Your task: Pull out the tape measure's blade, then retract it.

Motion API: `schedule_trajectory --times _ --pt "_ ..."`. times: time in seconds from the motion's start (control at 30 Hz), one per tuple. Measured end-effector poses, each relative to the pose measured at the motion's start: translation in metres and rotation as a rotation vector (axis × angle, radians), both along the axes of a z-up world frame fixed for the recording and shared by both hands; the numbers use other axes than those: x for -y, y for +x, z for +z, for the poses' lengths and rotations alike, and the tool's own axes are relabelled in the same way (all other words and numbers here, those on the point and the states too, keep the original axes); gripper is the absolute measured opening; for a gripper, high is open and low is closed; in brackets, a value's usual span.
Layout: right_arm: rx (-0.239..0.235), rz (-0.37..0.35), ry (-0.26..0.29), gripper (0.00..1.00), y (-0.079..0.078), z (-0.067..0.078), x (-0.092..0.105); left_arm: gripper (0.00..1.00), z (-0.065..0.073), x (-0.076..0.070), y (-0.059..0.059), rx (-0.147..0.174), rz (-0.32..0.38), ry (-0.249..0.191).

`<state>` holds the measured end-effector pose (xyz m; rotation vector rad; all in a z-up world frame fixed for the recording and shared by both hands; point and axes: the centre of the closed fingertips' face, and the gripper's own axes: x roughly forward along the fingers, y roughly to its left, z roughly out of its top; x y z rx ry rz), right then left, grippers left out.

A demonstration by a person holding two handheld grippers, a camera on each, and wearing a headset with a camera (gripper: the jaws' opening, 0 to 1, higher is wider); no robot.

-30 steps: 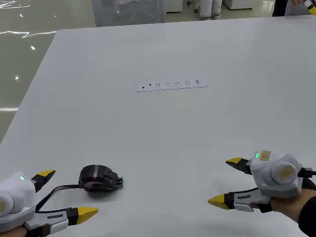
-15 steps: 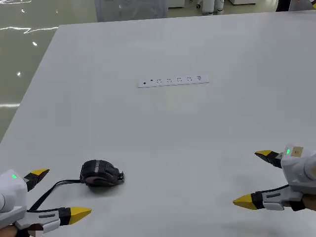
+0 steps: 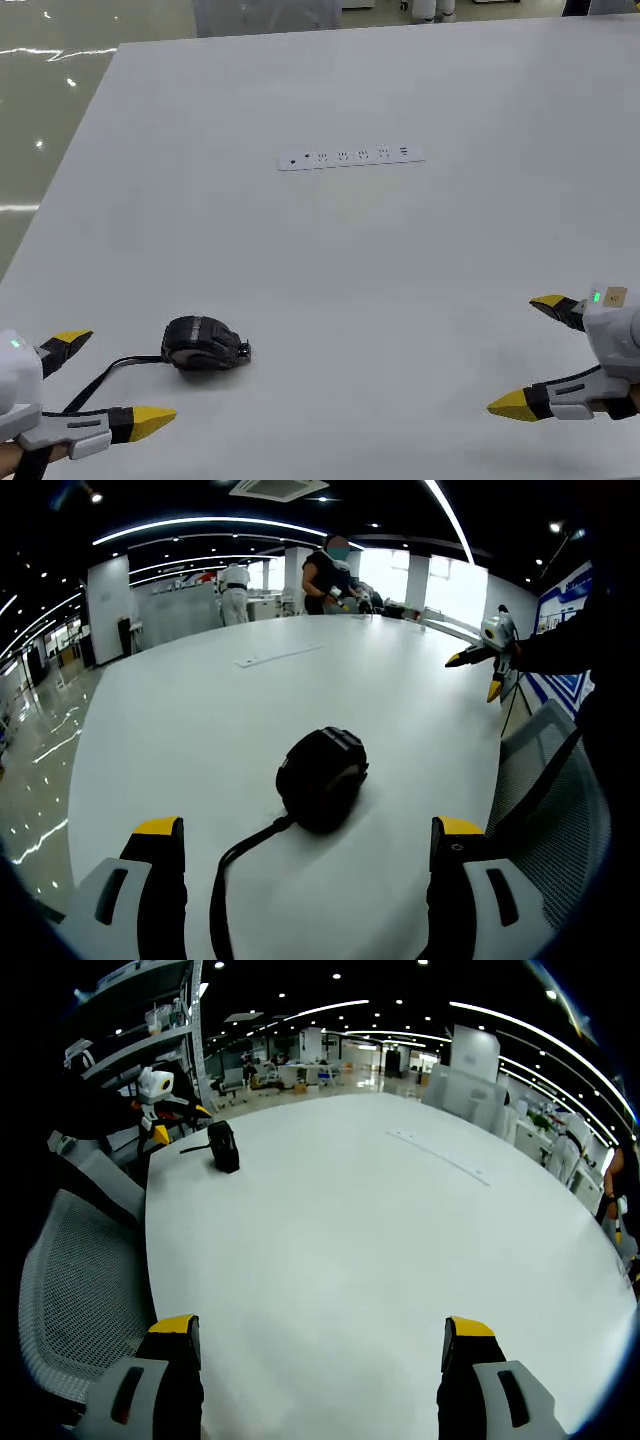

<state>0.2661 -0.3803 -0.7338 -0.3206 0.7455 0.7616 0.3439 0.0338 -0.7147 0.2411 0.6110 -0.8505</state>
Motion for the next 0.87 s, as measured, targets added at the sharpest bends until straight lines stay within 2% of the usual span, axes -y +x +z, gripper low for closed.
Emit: schedule_trajectory --times 0.17,0.23,0.3,0.43,0.73,0.87 --pt "0.004 -0.019 0.024 0.99 0.002 0.006 0.002 0.99 -0.001 0.000 -0.004 -0.013 -0.007 0.004" --pt "0.007 -0.016 0.019 0.99 0.002 0.006 0.003 0.99 -0.002 0.000 -0.004 -0.006 -0.011 0.011" --pt "0.010 -0.011 0.007 0.99 0.002 0.006 0.005 0.99 -0.002 0.001 -0.004 -0.014 -0.009 0.001" --pt "0.005 -0.020 0.017 0.99 0.003 0.008 0.007 0.99 -0.001 0.003 -0.004 -0.011 -0.019 0.010" --pt "0.020 -0.017 0.023 0.99 0.007 0.011 0.008 0.99 -0.003 0.002 -0.004 -0.024 -0.020 -0.004" --pt "0.017 -0.012 0.023 0.99 0.007 0.011 0.007 0.99 -0.002 0.001 -0.003 -0.019 -0.019 -0.004"
